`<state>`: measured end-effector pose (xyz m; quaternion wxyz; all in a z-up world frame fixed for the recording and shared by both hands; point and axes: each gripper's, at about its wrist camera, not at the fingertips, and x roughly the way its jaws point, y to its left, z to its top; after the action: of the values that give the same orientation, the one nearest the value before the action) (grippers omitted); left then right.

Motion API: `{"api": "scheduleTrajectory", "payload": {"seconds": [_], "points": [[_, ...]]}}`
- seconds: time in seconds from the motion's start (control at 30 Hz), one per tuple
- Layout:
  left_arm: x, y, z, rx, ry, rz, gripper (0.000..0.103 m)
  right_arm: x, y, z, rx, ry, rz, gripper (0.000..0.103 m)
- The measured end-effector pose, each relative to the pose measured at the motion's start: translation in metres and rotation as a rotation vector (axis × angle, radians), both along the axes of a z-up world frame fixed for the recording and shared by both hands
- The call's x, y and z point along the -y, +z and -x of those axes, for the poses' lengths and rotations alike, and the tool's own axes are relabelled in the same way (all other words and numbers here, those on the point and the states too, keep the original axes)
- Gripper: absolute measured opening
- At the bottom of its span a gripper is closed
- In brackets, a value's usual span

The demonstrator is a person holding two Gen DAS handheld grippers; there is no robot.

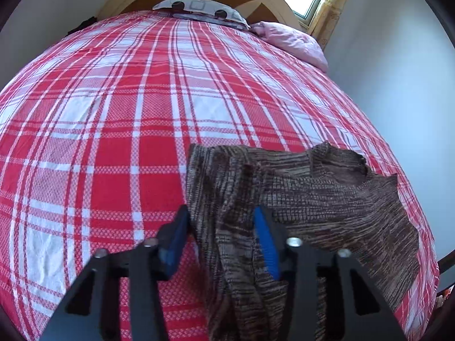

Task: Fold small clothes

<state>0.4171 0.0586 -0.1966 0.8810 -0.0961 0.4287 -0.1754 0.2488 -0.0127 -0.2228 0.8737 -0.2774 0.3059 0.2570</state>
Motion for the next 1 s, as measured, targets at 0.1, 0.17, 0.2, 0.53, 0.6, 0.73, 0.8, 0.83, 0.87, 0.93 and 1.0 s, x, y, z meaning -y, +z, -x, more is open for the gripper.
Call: {"api": "scheduleTrajectory", "payload": {"seconds": [0.1, 0.17, 0.2, 0.53, 0.6, 0.73, 0.8, 0.83, 0.87, 0.93, 1.0], "points": [[0.001, 0.002, 0.002, 0.006, -0.002, 0.006, 0.013, 0.002, 0.002, 0.000, -0.005, 0.001, -0.009, 0.012], [-0.001, 0.005, 0.003, 0.009, 0.007, 0.037, 0.012, 0.006, 0.005, 0.000, -0.015, -0.003, -0.032, 0.008], [-0.003, 0.006, 0.004, 0.008, 0.010, 0.051, 0.012, 0.010, 0.007, -0.001, -0.023, -0.007, -0.053, 0.008], [-0.011, 0.035, 0.014, 0.041, 0.007, 0.206, 0.011, 0.058, 0.043, 0.005, 0.034, -0.067, -0.187, 0.007], [-0.007, 0.042, 0.013, 0.045, 0.008, 0.232, 0.011, 0.067, 0.050, 0.008, 0.050, -0.078, -0.211, 0.007], [0.003, 0.059, 0.015, 0.075, 0.001, 0.248, 0.011, 0.085, 0.058, 0.013, 0.067, -0.103, -0.258, 0.007], [0.011, 0.068, 0.014, 0.082, -0.005, 0.254, 0.011, 0.092, 0.059, 0.013, 0.069, -0.114, -0.276, 0.007], [0.016, 0.072, 0.015, 0.086, -0.010, 0.257, 0.011, 0.096, 0.061, 0.014, 0.075, -0.120, -0.284, 0.007], [0.019, 0.074, 0.015, 0.089, -0.011, 0.256, 0.011, 0.099, 0.063, 0.015, 0.077, -0.126, -0.293, 0.007], [0.030, 0.080, 0.015, 0.086, -0.017, 0.258, 0.011, 0.106, 0.067, 0.018, 0.077, -0.131, -0.311, 0.007], [0.042, 0.087, 0.016, 0.093, -0.029, 0.261, 0.011, 0.115, 0.071, 0.022, 0.086, -0.139, -0.327, 0.007]]}}
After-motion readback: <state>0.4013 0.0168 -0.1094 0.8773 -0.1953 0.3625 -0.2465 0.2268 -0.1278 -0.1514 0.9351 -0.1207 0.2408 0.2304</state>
